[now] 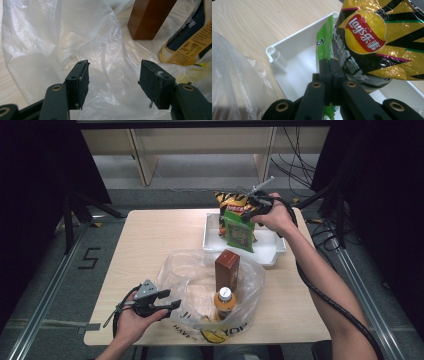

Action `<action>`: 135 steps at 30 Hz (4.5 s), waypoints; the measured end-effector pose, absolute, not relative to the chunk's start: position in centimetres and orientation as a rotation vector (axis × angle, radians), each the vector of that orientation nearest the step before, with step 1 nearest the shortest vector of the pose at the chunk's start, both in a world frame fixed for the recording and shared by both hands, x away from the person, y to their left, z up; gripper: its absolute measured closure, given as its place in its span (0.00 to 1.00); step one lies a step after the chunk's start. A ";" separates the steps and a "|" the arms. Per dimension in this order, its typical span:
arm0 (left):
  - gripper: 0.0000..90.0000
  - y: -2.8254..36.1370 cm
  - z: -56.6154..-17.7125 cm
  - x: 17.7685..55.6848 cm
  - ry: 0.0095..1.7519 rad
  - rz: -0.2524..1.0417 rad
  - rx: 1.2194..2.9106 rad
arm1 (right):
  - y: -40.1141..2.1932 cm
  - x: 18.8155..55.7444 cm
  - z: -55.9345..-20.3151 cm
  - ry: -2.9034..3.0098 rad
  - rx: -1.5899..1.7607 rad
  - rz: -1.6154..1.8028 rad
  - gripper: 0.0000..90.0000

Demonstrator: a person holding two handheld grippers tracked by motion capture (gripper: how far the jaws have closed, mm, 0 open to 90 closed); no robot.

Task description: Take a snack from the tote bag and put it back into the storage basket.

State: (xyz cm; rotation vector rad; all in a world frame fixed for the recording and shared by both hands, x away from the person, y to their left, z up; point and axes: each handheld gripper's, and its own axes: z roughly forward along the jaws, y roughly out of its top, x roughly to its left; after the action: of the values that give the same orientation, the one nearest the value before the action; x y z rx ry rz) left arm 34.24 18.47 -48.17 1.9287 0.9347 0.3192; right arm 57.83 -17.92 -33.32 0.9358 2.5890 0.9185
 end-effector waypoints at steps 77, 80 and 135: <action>0.45 18.4 -48.2 34.4 0.913 0.335 1.946 | -17.9 59.1 -35.4 2.467 0.896 0.806 0.79; 0.45 18.3 -48.2 34.3 0.912 0.312 1.943 | -18.0 58.9 -35.3 2.427 0.915 0.843 0.77; 0.45 18.4 -48.1 34.2 0.910 0.322 1.938 | -20.3 54.4 -37.6 2.359 1.084 1.007 0.73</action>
State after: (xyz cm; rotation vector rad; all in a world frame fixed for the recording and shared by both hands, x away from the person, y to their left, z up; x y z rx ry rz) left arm 34.22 18.39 -48.05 1.9384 0.9103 0.3225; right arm 54.37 -20.25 -37.59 1.0841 2.3593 1.0074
